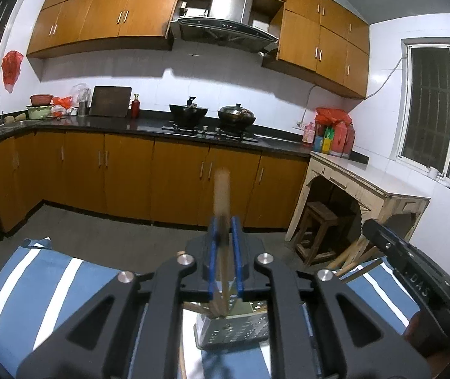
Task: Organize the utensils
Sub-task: 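Open the left tool to drop its chopstick into the holder while the right tool releases its chopstick, then lower the left tool onto another chopstick and close it while the right tool grasps one too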
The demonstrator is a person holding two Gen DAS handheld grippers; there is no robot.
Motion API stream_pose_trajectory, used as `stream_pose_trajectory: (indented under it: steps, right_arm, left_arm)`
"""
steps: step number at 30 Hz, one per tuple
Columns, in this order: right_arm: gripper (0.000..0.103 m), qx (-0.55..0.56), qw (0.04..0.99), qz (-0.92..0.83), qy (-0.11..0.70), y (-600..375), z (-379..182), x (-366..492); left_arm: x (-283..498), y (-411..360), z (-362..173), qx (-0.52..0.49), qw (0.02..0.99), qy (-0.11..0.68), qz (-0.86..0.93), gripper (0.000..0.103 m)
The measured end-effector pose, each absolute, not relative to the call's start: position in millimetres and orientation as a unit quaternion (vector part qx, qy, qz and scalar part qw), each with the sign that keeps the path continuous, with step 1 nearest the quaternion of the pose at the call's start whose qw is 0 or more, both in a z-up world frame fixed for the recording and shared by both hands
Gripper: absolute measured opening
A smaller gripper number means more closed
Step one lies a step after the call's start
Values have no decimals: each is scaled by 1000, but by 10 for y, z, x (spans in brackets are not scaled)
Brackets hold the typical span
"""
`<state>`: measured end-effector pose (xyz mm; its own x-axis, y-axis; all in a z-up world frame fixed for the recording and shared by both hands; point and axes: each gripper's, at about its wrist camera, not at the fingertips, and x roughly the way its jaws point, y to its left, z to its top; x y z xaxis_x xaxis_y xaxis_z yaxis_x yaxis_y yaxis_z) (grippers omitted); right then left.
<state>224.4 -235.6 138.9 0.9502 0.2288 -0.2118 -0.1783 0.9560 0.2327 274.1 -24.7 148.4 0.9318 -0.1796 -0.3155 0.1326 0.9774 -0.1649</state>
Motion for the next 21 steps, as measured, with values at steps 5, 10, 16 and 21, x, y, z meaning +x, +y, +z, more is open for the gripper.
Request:
stream_pose_trajectory:
  steps: [5, 10, 16, 21]
  right_arm:
    - [26, 108, 983, 100, 109, -2398, 1461, 2122]
    - [26, 102, 985, 95, 102, -2454, 1501, 1915]
    - [31, 103, 984, 74, 123, -2681, 1281, 1636]
    - [32, 110, 977, 43, 180, -2865, 853, 1539]
  left_arm:
    - [2656, -178, 1547, -77, 981, 160, -74, 25]
    - [2448, -100, 1602, -83, 981, 157, -75, 27]
    - [2057, 9, 1434, -82, 980, 168, -75, 35]
    - [1794, 185, 972, -74, 972, 213, -61, 40]
